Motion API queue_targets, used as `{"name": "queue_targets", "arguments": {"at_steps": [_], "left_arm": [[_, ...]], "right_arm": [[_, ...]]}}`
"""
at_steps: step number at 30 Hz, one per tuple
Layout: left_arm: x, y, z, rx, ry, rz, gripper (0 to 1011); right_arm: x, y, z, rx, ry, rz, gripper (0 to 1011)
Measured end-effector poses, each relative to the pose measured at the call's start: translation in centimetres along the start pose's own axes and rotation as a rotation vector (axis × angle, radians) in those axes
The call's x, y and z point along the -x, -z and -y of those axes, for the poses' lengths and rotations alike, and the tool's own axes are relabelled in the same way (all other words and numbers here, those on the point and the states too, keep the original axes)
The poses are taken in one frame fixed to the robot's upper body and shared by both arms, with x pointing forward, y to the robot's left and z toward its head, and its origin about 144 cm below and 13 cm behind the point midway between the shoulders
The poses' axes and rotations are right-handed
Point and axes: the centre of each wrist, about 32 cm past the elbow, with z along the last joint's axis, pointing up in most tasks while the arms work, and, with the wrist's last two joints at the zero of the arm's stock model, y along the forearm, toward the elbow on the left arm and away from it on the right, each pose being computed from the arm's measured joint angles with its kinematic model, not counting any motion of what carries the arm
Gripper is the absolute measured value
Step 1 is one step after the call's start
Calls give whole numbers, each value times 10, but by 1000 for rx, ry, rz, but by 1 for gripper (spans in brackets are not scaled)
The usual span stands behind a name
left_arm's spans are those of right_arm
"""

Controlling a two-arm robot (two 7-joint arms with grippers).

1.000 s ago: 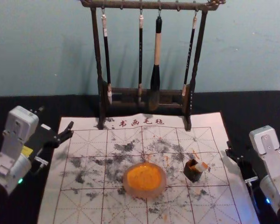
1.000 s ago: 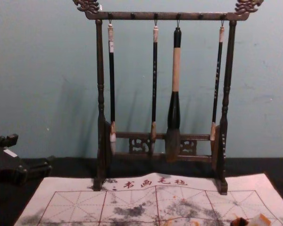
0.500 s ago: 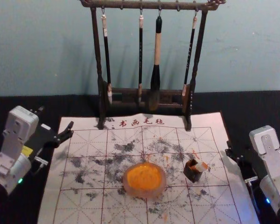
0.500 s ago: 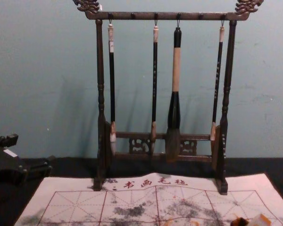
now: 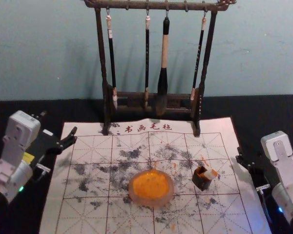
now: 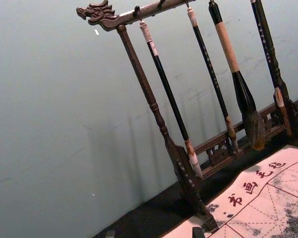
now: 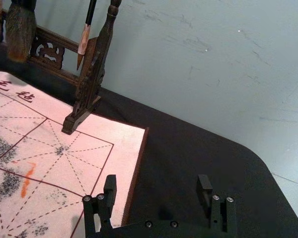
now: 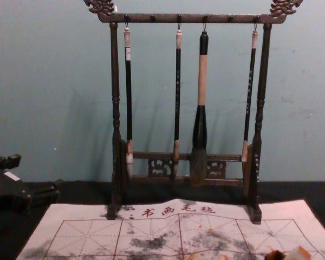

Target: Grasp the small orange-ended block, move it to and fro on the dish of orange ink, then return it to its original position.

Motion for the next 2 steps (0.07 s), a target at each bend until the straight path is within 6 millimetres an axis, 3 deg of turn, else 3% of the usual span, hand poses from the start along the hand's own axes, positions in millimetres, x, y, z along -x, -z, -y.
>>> {"name": "queue_targets", "arguments": {"at_steps": [2], "left_arm": [[0,0,0,0,0,0,1001]], "right_arm": [[0,0,0,0,0,0,1002]]}}
